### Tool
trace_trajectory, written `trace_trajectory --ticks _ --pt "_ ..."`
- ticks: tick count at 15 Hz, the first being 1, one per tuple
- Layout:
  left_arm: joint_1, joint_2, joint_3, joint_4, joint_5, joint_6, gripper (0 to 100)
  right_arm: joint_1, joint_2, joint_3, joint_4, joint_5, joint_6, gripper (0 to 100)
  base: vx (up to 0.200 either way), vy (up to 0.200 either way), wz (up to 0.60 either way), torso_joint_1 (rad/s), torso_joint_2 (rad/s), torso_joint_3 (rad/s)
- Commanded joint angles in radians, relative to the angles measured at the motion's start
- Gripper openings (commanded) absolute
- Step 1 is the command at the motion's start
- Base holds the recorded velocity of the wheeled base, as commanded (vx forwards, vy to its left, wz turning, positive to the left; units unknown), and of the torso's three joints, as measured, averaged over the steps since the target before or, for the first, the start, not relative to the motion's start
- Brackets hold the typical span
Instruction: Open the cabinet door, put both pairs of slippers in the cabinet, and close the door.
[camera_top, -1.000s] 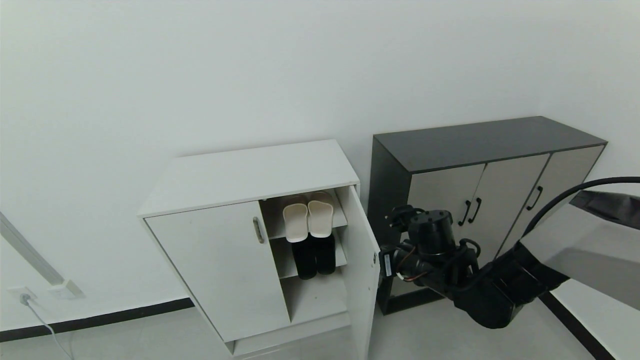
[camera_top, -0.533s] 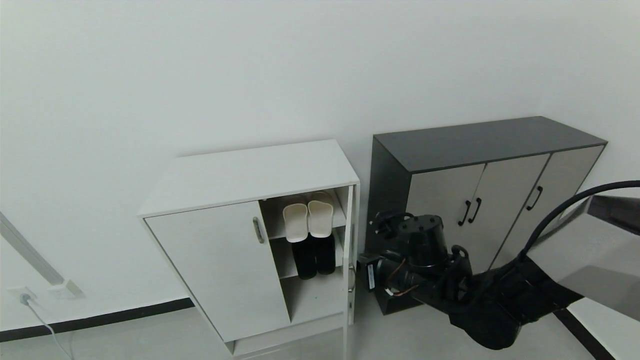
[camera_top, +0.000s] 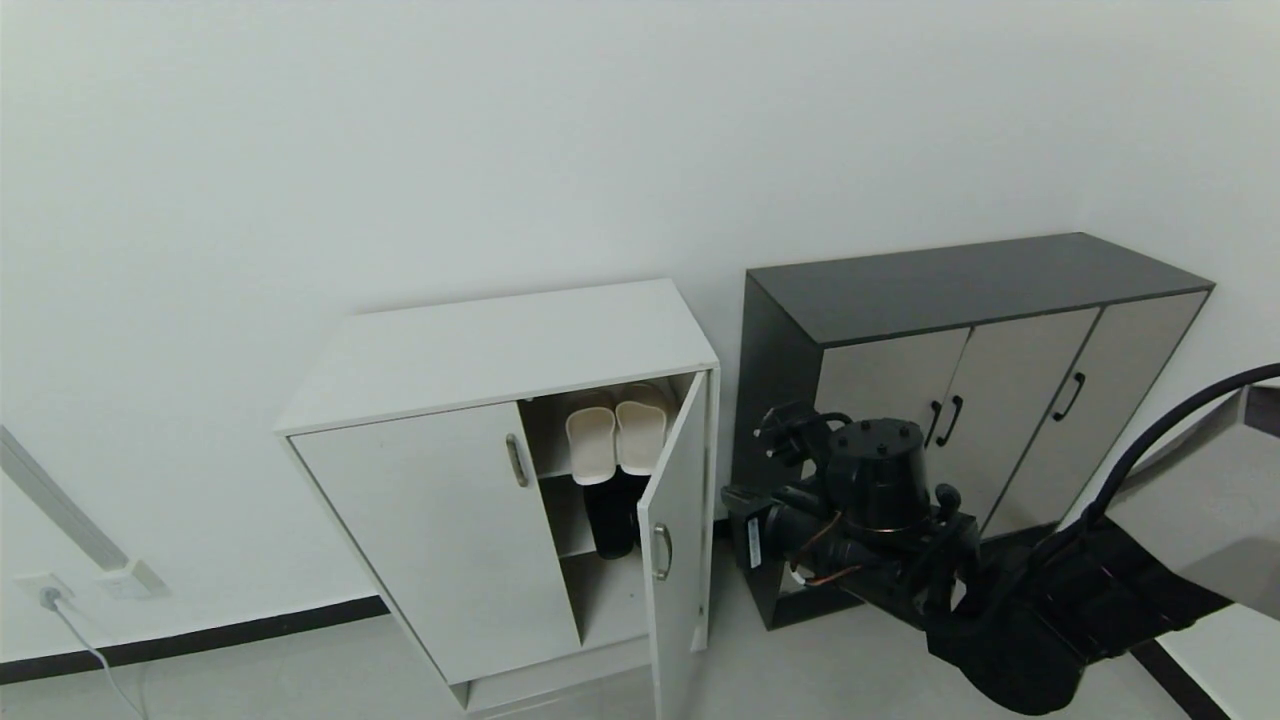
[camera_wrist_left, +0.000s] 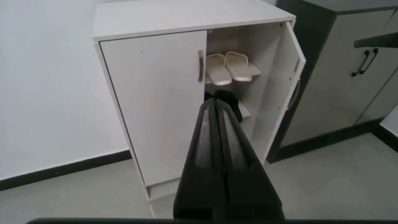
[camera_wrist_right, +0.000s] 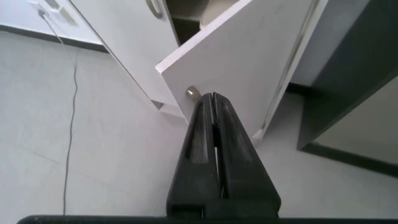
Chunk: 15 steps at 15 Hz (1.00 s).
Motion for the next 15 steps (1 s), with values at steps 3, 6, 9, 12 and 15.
trace_trajectory --ticks 3,6,9,12,15 --pt "0.0 0.0 0.0 0.0 0.0 -0.001 0 0.002 -0.012 0.008 -0.001 -0.001 -0.005 0 0.0 0.0 0.2 0.002 0.0 0.001" --pt "0.0 0.0 0.0 0.0 0.0 -0.001 0 0.007 -0.024 0.011 -0.001 0.002 -0.005 0 0.0 0.0 0.6 0.004 0.0 0.004" --pt "0.0 0.0 0.0 0.0 0.0 -0.001 0 0.005 -0.036 0.016 -0.001 0.002 -0.005 0 0.0 0.0 0.6 0.006 0.01 0.001" --pt "0.0 0.0 0.0 0.0 0.0 0.001 0 -0.001 -0.032 0.031 -0.039 -0.004 -0.032 0 0.0 0.0 0.2 -0.001 0.0 0.001" --pt "0.0 0.0 0.0 0.0 0.0 -0.001 0 -0.018 -0.067 0.048 -0.027 -0.031 -0.081 0 0.0 0.0 0.0 0.0 0.0 0.0"
